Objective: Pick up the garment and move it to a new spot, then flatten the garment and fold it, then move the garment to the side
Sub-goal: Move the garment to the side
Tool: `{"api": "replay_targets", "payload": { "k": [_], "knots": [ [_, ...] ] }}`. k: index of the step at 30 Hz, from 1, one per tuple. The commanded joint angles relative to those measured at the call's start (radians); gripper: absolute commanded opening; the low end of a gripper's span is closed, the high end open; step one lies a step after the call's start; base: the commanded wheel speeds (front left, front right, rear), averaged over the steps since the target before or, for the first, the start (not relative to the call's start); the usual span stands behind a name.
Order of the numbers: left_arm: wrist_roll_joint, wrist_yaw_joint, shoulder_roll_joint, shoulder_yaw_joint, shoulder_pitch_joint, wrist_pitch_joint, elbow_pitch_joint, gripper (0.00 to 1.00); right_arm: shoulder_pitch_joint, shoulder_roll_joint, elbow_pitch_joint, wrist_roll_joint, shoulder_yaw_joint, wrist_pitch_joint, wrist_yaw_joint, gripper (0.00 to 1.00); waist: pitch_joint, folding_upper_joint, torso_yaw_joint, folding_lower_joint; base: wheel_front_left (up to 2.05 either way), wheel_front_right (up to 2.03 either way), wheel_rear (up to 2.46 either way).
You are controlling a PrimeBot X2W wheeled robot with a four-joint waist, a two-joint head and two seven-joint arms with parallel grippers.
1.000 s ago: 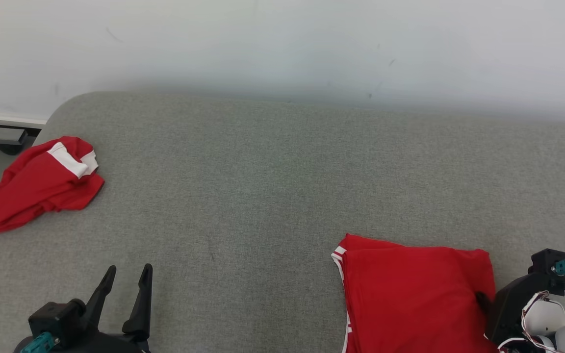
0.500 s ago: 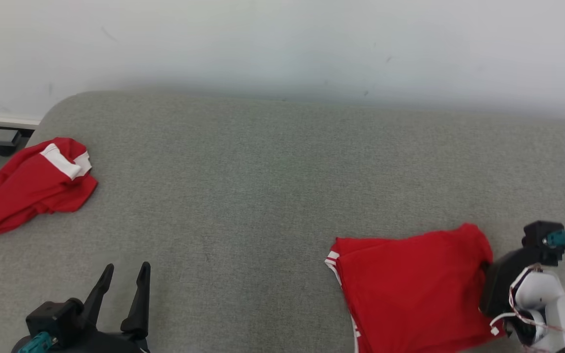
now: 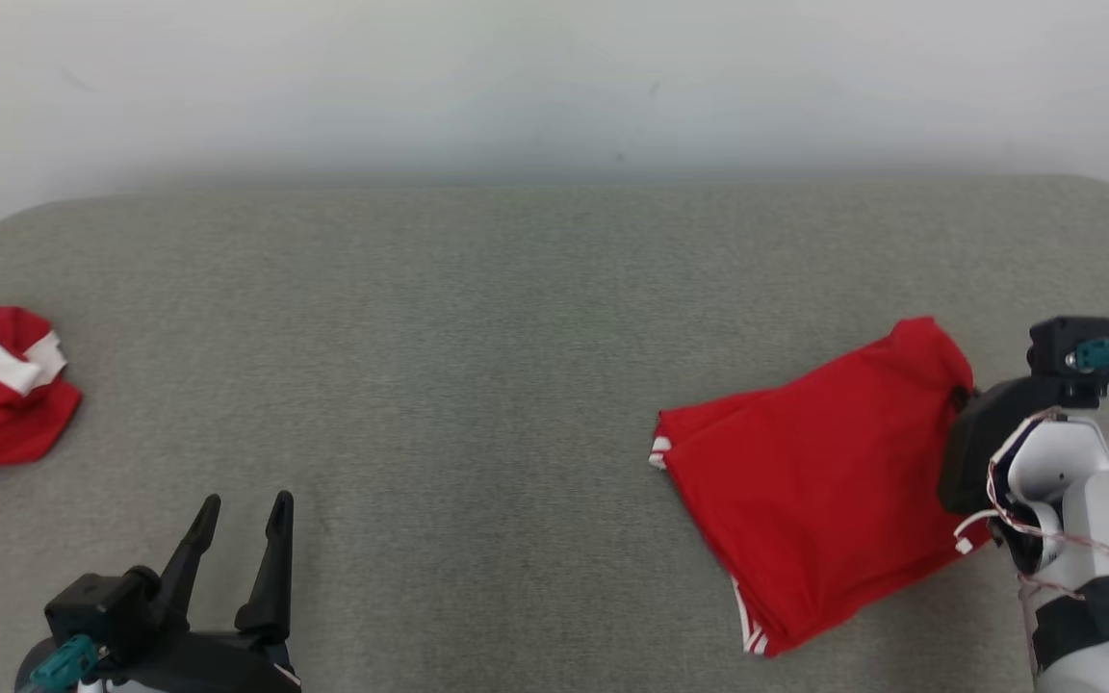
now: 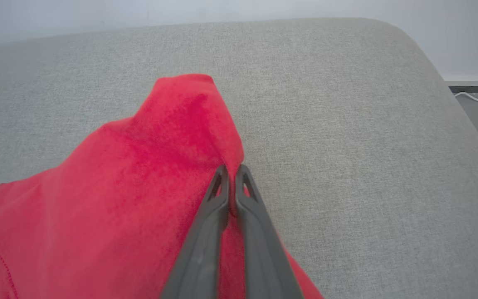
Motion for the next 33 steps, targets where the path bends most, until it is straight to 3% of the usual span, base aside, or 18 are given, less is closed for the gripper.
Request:
{"api": "replay_targets", "payload": {
  "k": [1,7,15,26,33],
  "knots": [
    [0.005,0.000,0.006,0.003,-0.017,-0.007,-0.002,1.00,-0.019,-0.007,0.001,-0.015,-0.005,-0.010,-0.001,0.00,0.022,-0.0001,-0.042,0.0000,0.00,0.00,0.00],
    [0.016,-0.003,0.017,-0.002,-0.038,-0.003,-0.006,1.00,-0.107,-0.006,0.053,-0.082,-0.038,-0.048,-0.001,0.00,0.054,-0.0001,-0.100,0.0000,0.00,0.00,0.00],
    [0.032,-0.008,0.038,-0.010,-0.069,0.015,-0.021,1.00,-0.233,-0.006,0.132,-0.182,-0.162,-0.127,-0.001,0.00,0.102,-0.0001,-0.147,0.0000,0.00,0.00,0.00],
    [0.048,-0.004,0.066,-0.029,-0.087,0.047,-0.047,1.00,-0.317,-0.082,0.193,-0.343,-0.393,-0.225,-0.001,0.00,0.136,-0.0001,-0.114,0.0000,0.00,0.00,0.00],
    [0.049,0.003,0.084,-0.029,-0.083,0.060,-0.071,1.00,-0.335,-0.138,0.222,-0.407,-0.469,-0.257,-0.001,0.00,0.152,-0.0001,-0.088,0.0000,0.00,0.00,0.00]
  ]
}}
